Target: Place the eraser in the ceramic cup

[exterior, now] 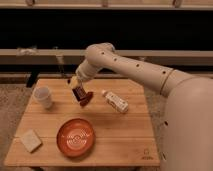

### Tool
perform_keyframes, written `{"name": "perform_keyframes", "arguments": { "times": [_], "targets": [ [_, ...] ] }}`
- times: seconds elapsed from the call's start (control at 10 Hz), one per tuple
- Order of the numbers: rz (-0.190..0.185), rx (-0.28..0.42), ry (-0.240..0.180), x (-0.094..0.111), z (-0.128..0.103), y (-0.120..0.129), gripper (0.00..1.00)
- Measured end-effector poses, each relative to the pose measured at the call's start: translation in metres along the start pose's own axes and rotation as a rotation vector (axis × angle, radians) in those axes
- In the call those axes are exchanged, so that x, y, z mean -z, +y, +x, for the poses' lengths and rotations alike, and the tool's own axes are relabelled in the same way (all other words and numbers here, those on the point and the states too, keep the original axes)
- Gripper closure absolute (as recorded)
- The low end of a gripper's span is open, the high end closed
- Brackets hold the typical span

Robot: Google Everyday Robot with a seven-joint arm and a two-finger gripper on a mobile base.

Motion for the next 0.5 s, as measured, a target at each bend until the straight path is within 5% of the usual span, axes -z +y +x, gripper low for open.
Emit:
{"name": "perform_keyframes", "arguments": {
  "times": [0.5],
  "targets": [
    [0.106, 0.157, 0.066, -0.044, 0.066, -0.058, 1.0]
  ]
}}
